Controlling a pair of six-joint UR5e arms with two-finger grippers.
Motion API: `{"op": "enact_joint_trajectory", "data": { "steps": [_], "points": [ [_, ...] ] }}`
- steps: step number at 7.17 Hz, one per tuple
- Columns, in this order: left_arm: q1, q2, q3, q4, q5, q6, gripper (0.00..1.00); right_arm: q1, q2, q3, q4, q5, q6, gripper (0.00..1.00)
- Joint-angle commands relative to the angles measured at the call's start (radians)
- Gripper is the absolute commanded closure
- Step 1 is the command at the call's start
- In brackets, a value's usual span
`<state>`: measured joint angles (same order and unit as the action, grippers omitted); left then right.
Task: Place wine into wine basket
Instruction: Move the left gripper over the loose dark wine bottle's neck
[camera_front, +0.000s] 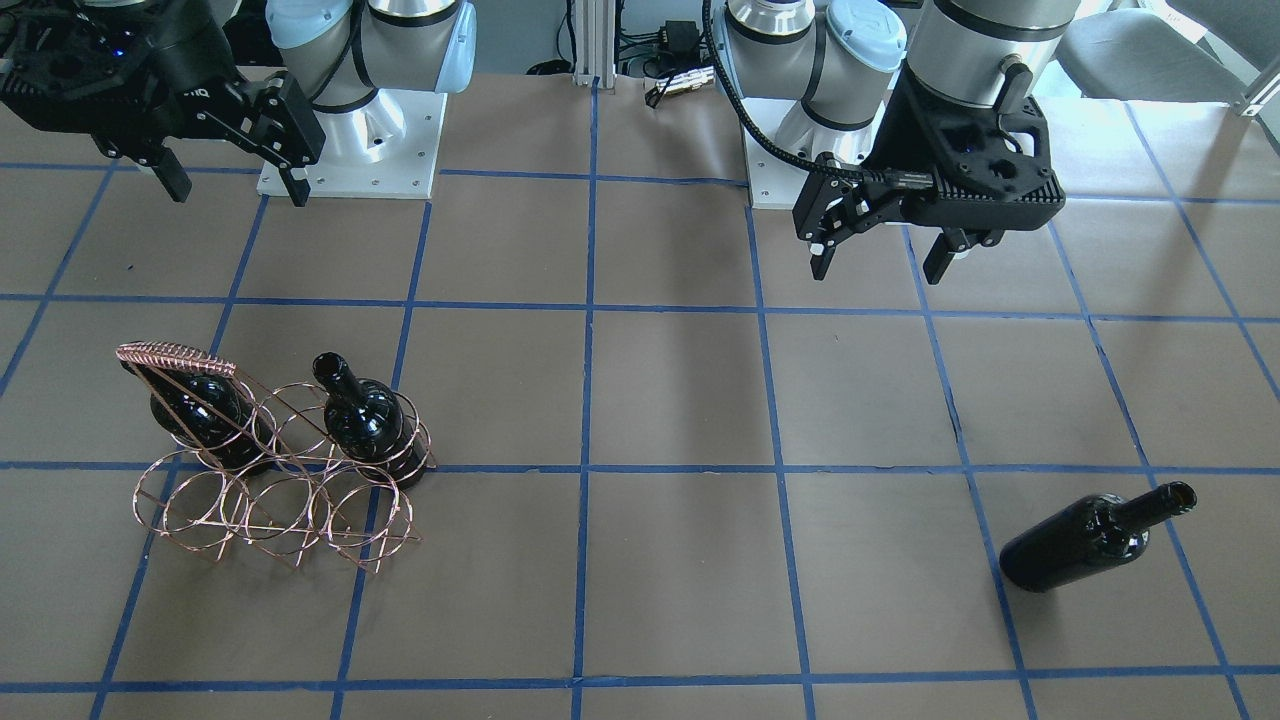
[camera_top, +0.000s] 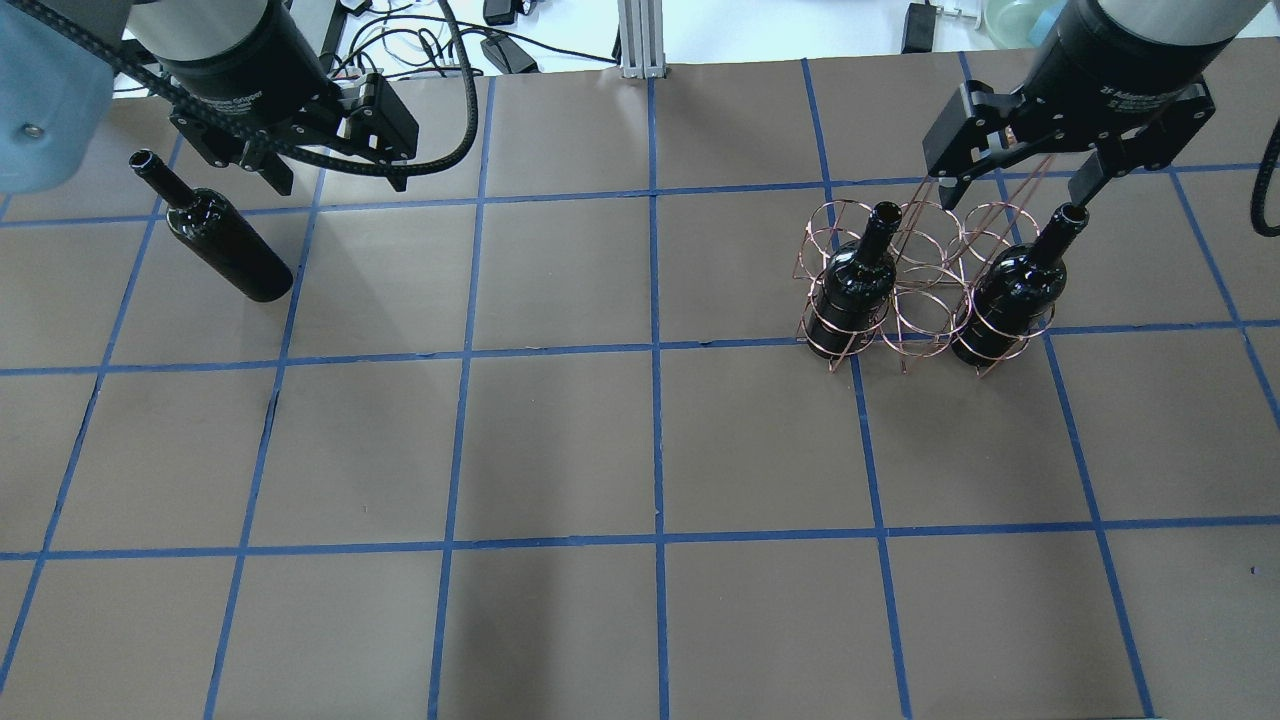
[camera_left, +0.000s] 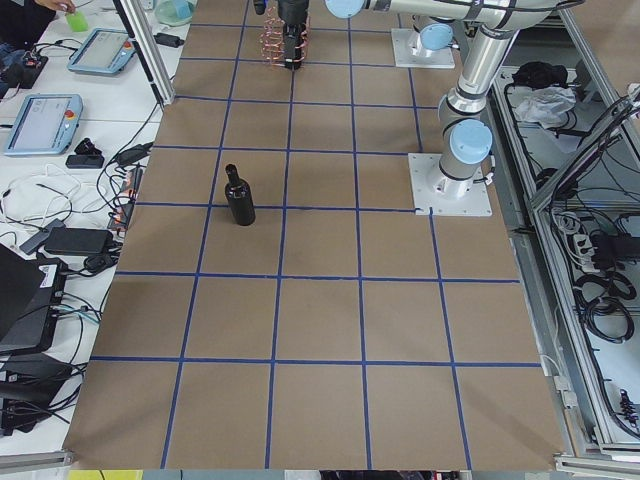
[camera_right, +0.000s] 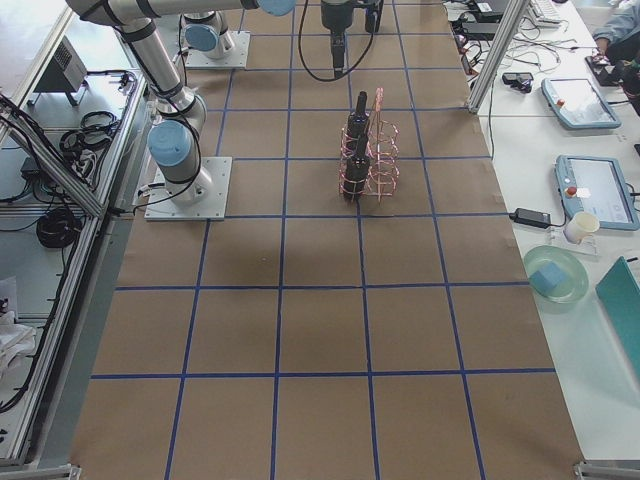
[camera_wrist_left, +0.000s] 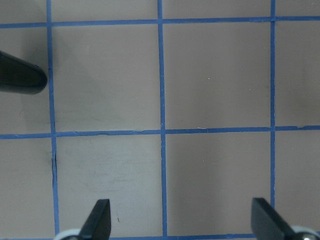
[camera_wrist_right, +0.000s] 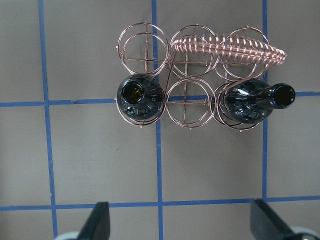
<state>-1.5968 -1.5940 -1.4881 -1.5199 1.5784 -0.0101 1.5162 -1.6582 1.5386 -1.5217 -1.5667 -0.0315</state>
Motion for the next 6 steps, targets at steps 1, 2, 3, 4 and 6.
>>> {"op": "enact_joint_trajectory", "data": {
  "steps": [1,2,3,4,6],
  "points": [
    [0.001,0.003,-0.011,0.004,0.002,0.002,0.00,-0.001,0.000,0.000,0.000,0.001,-0.001,0.00],
    [0.003,0.003,-0.011,0.004,-0.008,0.002,0.00,-0.001,0.000,0.000,0.000,-0.001,-0.001,0.00],
    [0.009,0.005,-0.011,0.004,-0.006,0.002,0.00,-0.001,0.000,0.000,0.000,-0.001,-0.001,0.00],
    [0.006,0.005,-0.011,0.004,-0.006,0.002,0.00,-0.001,0.000,0.000,0.000,0.000,-0.001,0.00],
    [0.009,0.006,-0.011,0.004,-0.006,0.002,0.00,-0.001,0.000,0.000,0.000,-0.001,-0.001,0.00]
  ]
}}
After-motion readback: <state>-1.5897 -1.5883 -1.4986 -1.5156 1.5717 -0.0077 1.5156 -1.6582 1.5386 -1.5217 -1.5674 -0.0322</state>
